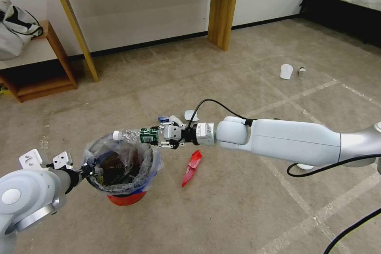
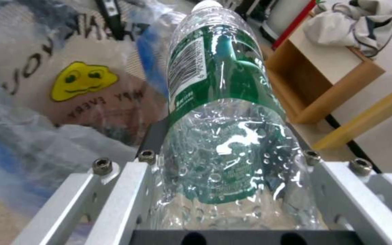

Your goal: Pick up the trash bin and place the garbage on the floor into it.

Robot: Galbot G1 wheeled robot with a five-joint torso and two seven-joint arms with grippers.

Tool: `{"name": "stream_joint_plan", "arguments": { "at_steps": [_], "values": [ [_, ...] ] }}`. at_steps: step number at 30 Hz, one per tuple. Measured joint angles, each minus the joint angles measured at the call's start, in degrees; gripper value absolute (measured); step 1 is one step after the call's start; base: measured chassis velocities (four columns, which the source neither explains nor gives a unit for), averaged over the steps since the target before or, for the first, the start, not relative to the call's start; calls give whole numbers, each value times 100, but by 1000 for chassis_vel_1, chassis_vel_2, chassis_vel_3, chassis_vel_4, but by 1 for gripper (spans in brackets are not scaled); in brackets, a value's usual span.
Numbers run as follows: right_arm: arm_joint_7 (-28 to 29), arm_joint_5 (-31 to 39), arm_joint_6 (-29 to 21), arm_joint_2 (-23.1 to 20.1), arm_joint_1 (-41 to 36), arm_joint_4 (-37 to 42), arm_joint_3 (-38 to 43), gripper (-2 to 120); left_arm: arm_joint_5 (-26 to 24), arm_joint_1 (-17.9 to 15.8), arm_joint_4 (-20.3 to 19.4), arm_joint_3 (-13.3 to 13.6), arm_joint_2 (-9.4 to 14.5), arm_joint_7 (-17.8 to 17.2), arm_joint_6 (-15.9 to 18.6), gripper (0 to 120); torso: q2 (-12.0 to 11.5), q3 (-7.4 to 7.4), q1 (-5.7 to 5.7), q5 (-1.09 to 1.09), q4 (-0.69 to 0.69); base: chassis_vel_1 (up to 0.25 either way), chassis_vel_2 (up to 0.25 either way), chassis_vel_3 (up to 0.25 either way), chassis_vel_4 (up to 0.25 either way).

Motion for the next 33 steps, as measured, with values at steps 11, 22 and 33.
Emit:
{"name": "stream_joint_plan", "arguments": {
  "at_steps": [11, 22, 33],
  "values": [
    [103, -10, -88, 9, 57, 219, -203, 35, 48, 2, -9, 16, -11, 5, 2, 4, 0, 0, 0, 0, 0, 0, 0, 0, 0],
    [162, 36, -145, 83, 217, 276, -545, 35, 52, 0, -51, 18, -17, 6, 1, 4, 0, 0, 0, 0, 0, 0, 0, 0, 0],
    [176, 196, -169, 284, 393, 157, -923, 35, 72, 10, -100, 5, -48, 7, 2, 4, 0, 0, 0, 0, 0, 0, 0, 0, 0]
  ]
}}
